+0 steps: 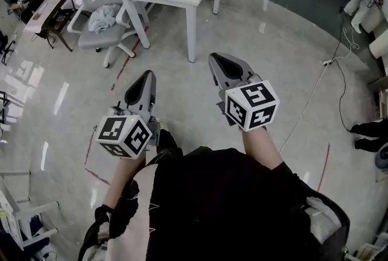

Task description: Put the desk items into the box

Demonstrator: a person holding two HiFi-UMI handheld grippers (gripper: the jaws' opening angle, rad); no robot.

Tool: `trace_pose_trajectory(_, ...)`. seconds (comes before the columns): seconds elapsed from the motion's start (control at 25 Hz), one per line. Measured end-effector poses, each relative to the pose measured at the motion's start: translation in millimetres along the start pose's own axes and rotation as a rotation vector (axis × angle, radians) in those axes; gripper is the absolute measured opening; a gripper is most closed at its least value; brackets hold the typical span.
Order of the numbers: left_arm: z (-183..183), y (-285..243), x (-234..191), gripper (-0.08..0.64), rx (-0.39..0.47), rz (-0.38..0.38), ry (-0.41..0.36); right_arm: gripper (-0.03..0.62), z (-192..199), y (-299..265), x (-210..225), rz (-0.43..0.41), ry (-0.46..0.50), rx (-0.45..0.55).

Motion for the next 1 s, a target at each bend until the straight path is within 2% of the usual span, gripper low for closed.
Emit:
trace_pose_trajectory(0.16,3.0,-21.5,-28.5,0.011,0.000,0.002,0.015,0.003,4.8,-26.1,3.5,0.010,0.018,-0.010)
trace_pose_trajectory(0.28,-3.7,-48.3,-52.4,0.011,0.009,0.030,0.017,0.003,5.1,-53.7,13.8,0.042,0.022,-0.035)
trace_pose_trajectory(0.64,-52.8,-130.9,-140.7,0.011,0.016,0.098,0.039,0.003,-36.2,-155.0,32.7,0.104,0.039,-0.021)
trace_pose_trajectory(0.84,-81.9,-163.9,-186.8,0.011,0.024,0.140,0.006,0.003,-58.0,-211.1,36.2,0.140,0.035,-0.002)
trace_pose_trajectory(1.0,-99.9,-180.2,-221.2,0.011,0.040,0.145,-0.008,0.003,-70.3,-245.3,33.1,0.158,0.036,0.016)
Point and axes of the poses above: the fingertips, and each gripper's own axes: y backward along the fingers, x to its right, z out of its underside, the point moved 3 cm from there along y, backward along the fingers, and after that the axes turned 9 degrees about z, right-handed, at the moved point
